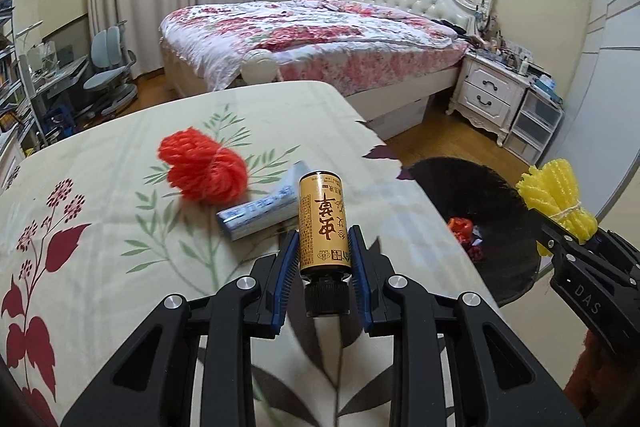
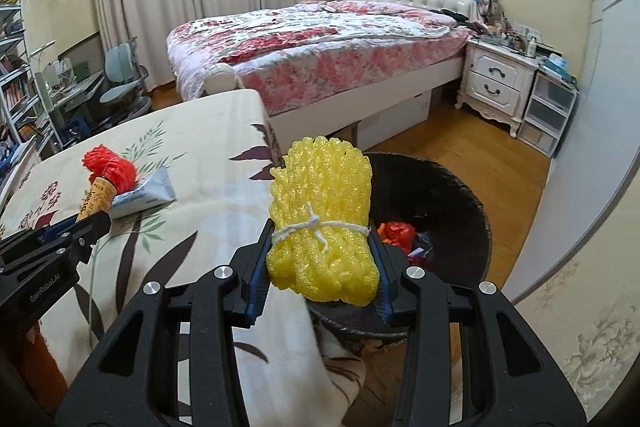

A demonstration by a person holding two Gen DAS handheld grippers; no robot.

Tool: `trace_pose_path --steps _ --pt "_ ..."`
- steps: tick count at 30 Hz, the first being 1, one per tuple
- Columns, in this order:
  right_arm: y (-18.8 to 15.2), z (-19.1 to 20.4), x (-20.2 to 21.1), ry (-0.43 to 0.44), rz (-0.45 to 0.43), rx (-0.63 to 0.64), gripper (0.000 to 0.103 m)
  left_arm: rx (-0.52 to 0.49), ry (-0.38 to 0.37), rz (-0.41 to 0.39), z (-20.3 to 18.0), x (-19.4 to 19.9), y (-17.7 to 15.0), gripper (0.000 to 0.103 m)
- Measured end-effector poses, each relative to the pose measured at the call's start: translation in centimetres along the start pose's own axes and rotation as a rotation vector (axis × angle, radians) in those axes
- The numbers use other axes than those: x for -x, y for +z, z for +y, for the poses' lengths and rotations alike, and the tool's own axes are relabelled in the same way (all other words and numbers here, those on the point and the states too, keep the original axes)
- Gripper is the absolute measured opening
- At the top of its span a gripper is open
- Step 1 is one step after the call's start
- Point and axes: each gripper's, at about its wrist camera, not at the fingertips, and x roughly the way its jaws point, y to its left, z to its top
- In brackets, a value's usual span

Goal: Collect trash
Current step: 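Carry gold bottle and yellow foam net over the black bin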

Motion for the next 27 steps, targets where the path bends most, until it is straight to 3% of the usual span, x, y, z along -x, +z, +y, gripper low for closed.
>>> trace_pose_path --steps 10,27 --pt "0.6 -4.4 -2.5 -0.083 -0.005 -0.066 0.041 -0.073 -0.065 -0.010 -5.8 -3.4 2.3 0.028" --pt "1.1 -8.4 -5.9 -0.114 0.019 -0.137 0.041 -0.152 -0.056 0.013 -11.3 -8.7 4.3 0.028"
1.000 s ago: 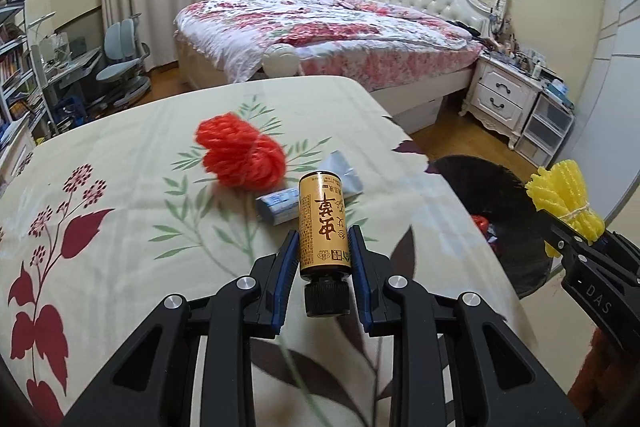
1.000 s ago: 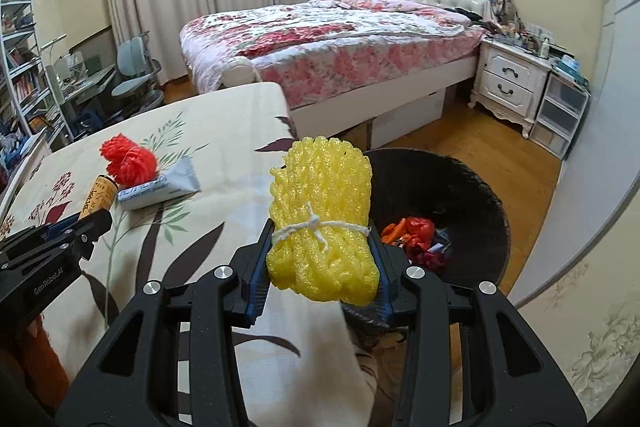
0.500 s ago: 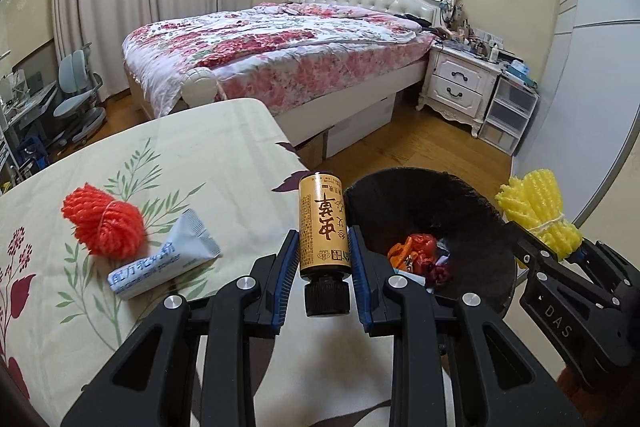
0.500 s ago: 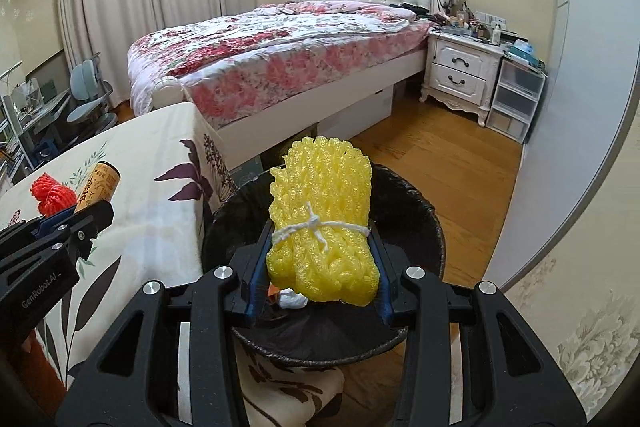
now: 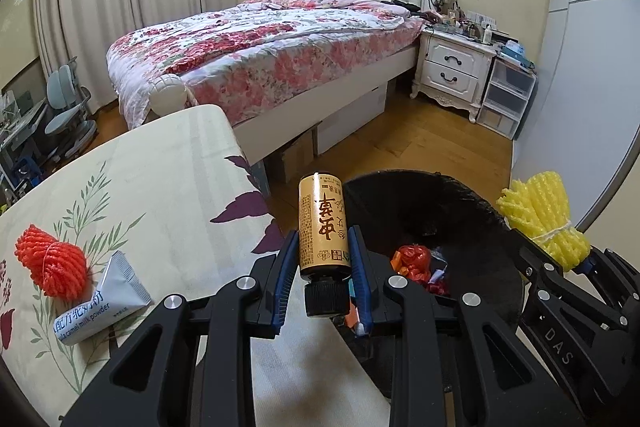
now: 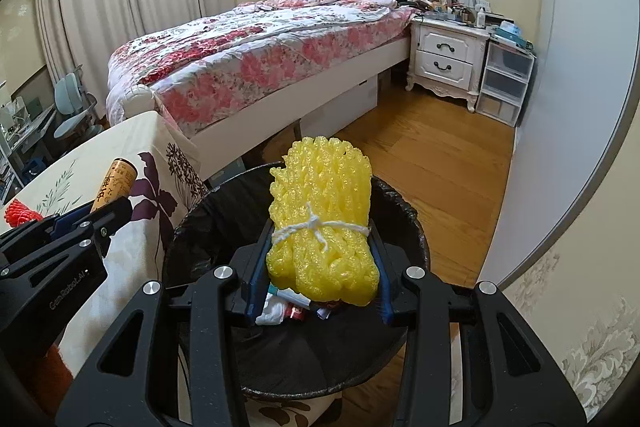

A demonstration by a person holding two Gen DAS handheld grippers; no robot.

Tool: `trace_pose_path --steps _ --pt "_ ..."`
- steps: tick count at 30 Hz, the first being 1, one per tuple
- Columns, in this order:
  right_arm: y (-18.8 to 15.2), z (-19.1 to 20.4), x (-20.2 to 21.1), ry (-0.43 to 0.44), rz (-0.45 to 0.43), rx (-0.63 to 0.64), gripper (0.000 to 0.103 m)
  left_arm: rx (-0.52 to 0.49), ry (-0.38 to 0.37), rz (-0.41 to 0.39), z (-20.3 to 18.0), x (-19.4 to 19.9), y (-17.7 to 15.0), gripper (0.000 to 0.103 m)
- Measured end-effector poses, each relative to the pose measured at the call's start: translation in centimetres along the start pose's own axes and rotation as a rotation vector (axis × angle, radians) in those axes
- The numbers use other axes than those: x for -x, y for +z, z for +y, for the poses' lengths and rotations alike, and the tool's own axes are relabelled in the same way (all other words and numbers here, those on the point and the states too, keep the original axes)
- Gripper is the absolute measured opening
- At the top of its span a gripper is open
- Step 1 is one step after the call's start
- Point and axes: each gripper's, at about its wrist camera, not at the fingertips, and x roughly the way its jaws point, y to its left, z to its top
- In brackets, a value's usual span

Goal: Collect trash
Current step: 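Carry gold bottle and yellow foam net over the black bin, then open both grippers to drop the bottle and foam net into the bin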

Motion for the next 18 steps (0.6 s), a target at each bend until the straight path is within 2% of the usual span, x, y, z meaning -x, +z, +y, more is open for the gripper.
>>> trace_pose_path --steps 15,18 --pt "0.0 -1.0 -2.3 -0.008 0.036 -0.019 0.042 -0.031 0.001 0.036 -1.4 -2.5 0.7 0.028" --pt "0.1 -1.1 -2.8 -0.008 0.043 -0.026 0.045 -0.026 -0.008 0.049 -1.3 -2.8 0.8 0.031"
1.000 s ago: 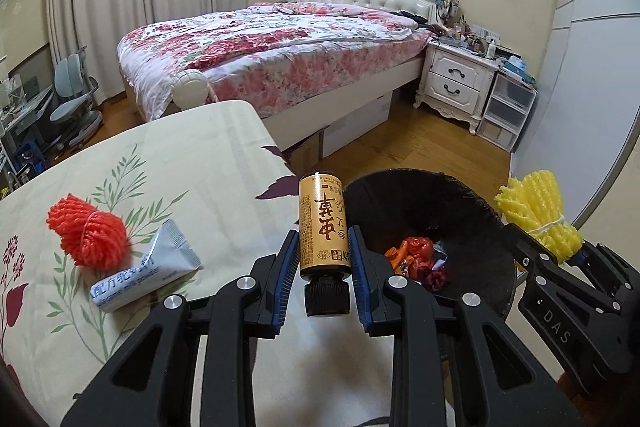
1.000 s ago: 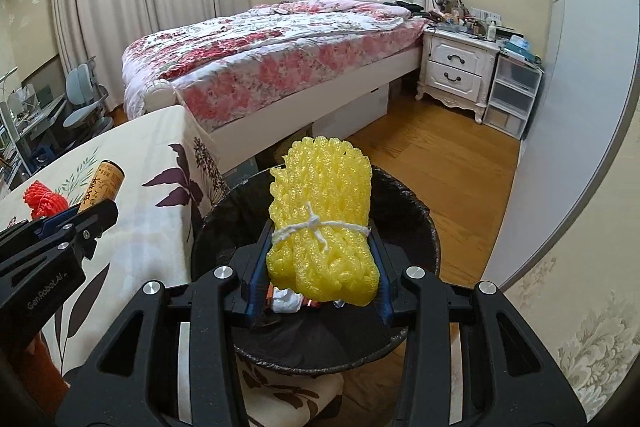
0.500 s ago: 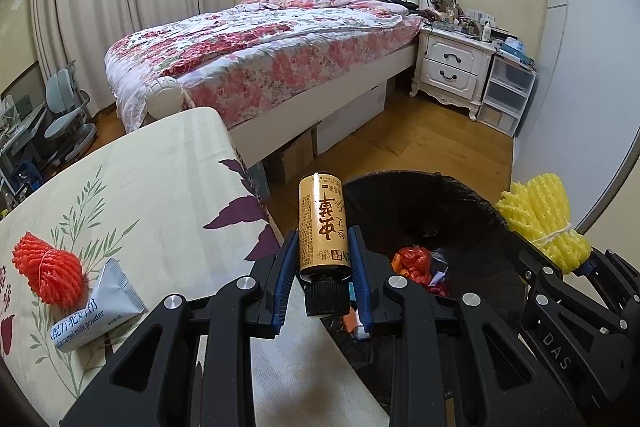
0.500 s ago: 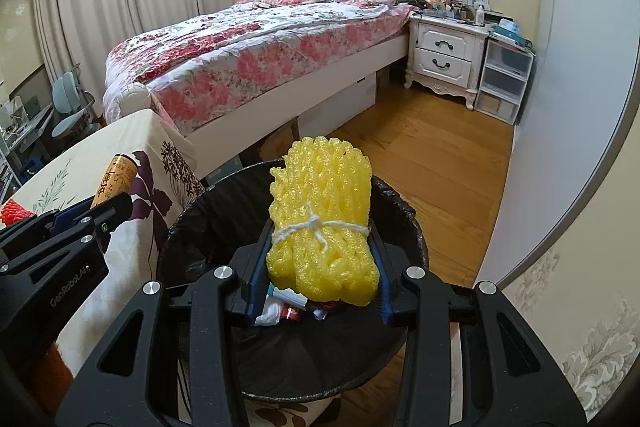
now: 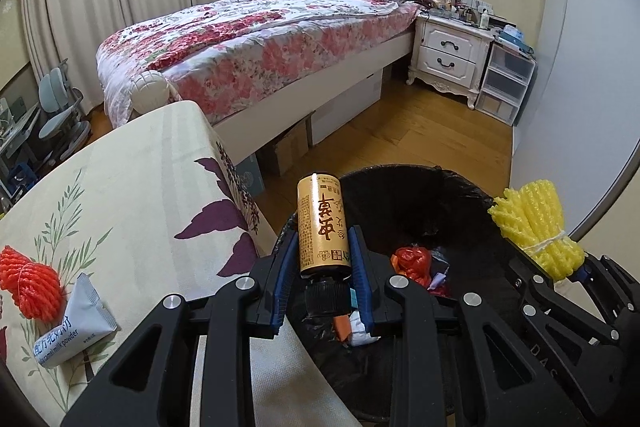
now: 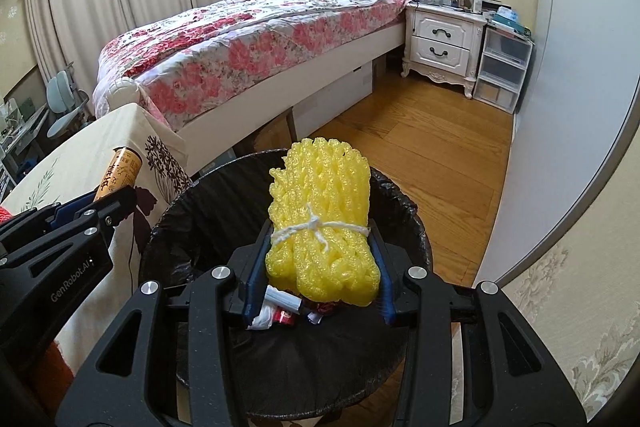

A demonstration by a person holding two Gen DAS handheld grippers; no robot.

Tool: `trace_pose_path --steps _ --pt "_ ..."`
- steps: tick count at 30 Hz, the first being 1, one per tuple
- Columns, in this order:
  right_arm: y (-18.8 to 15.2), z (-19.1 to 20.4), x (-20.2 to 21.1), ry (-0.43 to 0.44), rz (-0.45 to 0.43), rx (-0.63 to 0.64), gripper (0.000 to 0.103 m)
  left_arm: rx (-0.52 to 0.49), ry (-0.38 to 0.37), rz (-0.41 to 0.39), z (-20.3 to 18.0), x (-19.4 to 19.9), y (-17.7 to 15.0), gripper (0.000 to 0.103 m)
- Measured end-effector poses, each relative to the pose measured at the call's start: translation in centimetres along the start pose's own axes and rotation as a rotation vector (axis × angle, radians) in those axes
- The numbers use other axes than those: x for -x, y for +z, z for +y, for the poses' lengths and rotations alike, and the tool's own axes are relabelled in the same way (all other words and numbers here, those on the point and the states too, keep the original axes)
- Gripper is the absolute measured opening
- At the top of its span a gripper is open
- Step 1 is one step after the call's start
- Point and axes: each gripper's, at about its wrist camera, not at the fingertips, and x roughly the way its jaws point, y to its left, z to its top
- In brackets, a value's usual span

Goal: Collect trash
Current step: 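Open both grippers to drop the bottle and foam net into the bin, then move both tools back over the red foam net and white tube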

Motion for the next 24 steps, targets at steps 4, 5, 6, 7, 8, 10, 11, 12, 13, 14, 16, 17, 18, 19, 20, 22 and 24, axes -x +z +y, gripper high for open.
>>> trace_pose_path --steps 4,5,6,7,8,10,11,12,13,14,16,17,18,19,20,22,24 --pt "0.0 -0.4 -0.4 -0.016 0.000 -0.015 0.058 -0.002 0.005 -0.007 0.0 -0.1 0.2 0.054" --pt "0.1 -0.4 -0.5 -0.015 0.001 -0.019 0.060 -0.004 0.008 -0.011 0.0 0.0 0.2 0.058" --pt "0.0 -0.5 -0.5 -0.017 0.001 -0.021 0.060 -0.007 0.012 -0.013 0.0 0.1 0.2 0.062" --pt "0.0 -0.5 -0.5 -0.024 0.000 -0.021 0.060 -0.010 0.016 -0.016 0.0 0.1 0.2 0.063" --pt "0.0 -0.6 -0.4 -0.028 0.000 -0.022 0.060 -0.012 0.019 -0.019 0.0 0.2 0.2 0.067" --pt "0.0 -0.7 -0.4 -0.030 -0.001 -0.026 0.060 -0.005 0.022 -0.022 0.3 0.3 0.2 0.071" --pt "-0.1 -0.7 -0.3 -0.035 -0.003 -0.027 0.061 0.003 0.021 -0.022 0.4 0.3 0.2 0.073" --pt "-0.1 -0.8 -0.2 -0.038 -0.004 -0.028 0.063 0.016 0.016 -0.023 0.6 0.4 0.2 0.076" --pt "-0.2 -0.9 0.0 -0.040 -0.005 -0.028 0.064 0.024 0.013 -0.023 0.8 0.5 0.2 0.077" --pt "-0.2 -0.8 0.0 -0.042 -0.007 -0.027 0.066 0.030 0.017 -0.024 0.9 0.6 0.2 0.078" --pt "-0.2 -0.7 0.3 -0.050 -0.012 -0.022 0.067 0.033 0.024 -0.029 1.1 0.9 0.2 0.078" --pt "-0.2 -0.6 0.5 -0.053 -0.013 -0.020 0.069 0.034 0.027 -0.032 1.2 1.1 0.2 0.079" --pt "-0.2 -0.6 0.6 -0.056 -0.014 -0.019 0.070 0.032 0.032 -0.036 1.3 1.3 0.2 0.079" --pt "-0.2 -0.6 0.8 -0.055 -0.015 -0.021 0.071 0.031 0.038 -0.040 1.4 1.4 0.2 0.079" --pt "-0.2 -0.6 1.0 -0.056 -0.017 -0.023 0.073 0.029 0.044 -0.046 1.5 1.7 0.1 0.079" --pt "-0.3 -0.4 1.2 -0.056 -0.017 -0.026 0.077 0.025 0.055 -0.055 1.7 2.2 -0.1 0.080" --pt "-0.4 -0.1 1.5 -0.053 -0.015 -0.028 0.078 0.025 0.064 -0.059 2.1 2.8 -0.4 0.080"
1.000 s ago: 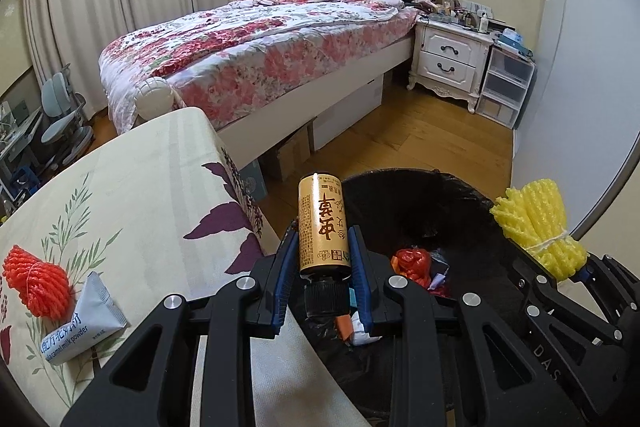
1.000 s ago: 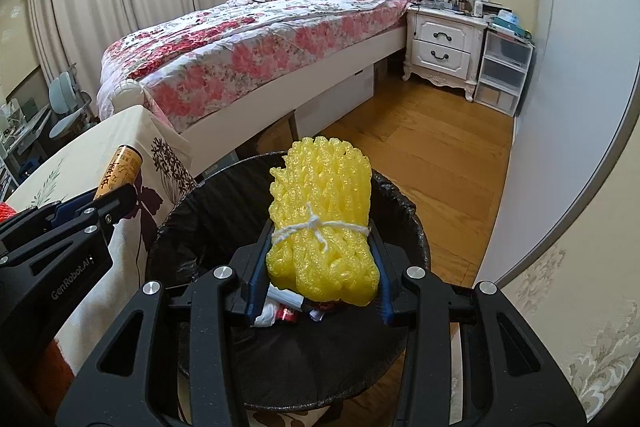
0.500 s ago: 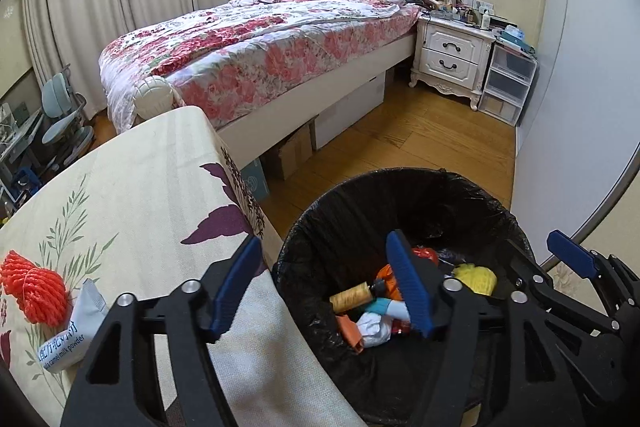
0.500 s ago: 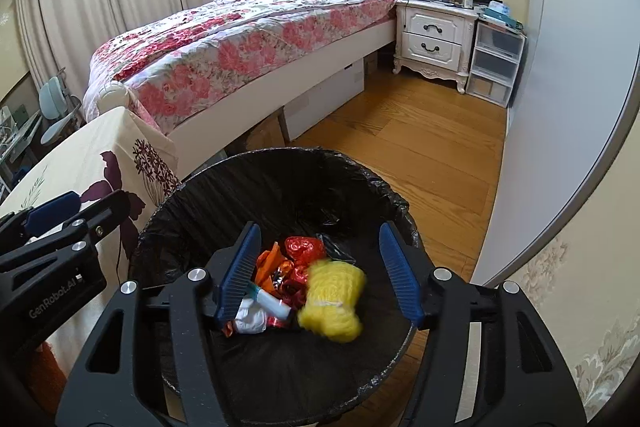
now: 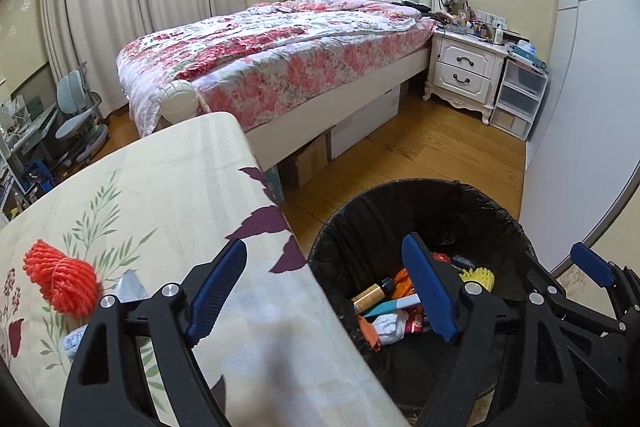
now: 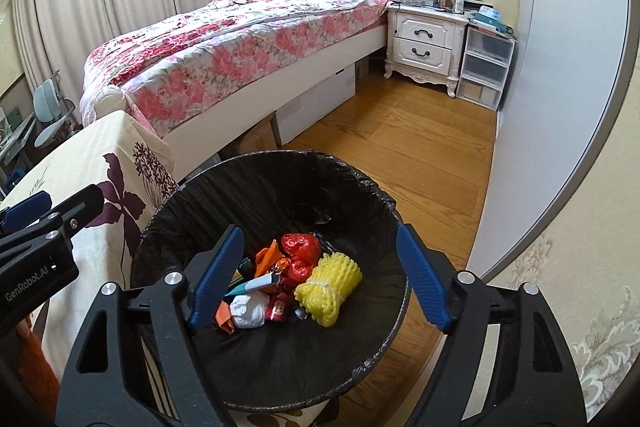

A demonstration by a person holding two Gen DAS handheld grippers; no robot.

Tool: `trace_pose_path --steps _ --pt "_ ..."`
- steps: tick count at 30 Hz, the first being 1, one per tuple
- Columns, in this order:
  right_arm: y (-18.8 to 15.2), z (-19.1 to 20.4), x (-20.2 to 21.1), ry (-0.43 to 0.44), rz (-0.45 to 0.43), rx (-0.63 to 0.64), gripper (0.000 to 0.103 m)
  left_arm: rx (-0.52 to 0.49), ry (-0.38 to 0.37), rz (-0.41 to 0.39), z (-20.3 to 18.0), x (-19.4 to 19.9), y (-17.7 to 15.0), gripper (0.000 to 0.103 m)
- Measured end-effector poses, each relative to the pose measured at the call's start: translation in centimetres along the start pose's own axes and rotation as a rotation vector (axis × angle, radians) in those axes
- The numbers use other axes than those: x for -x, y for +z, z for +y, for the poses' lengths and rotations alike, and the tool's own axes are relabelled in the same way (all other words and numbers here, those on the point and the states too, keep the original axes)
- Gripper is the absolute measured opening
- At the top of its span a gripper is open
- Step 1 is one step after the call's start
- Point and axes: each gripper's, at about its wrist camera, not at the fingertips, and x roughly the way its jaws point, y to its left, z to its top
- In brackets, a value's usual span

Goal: Collect trash
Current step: 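Move both tools back over the red foam net and white tube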

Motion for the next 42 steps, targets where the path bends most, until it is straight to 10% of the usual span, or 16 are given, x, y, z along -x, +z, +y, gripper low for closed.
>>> trace_pose_path --steps 23,42 --pt "-2.0 11.7 3.4 0.190 0.011 0.183 0.079 0.166 0.178 0.009 12.9 6.0 -4.3 0.080" --pt "-1.3 18.8 2.4 0.248 0.033 0.270 0.079 0.235 0.212 0.063 18.9 2.8 -3.9 0.080"
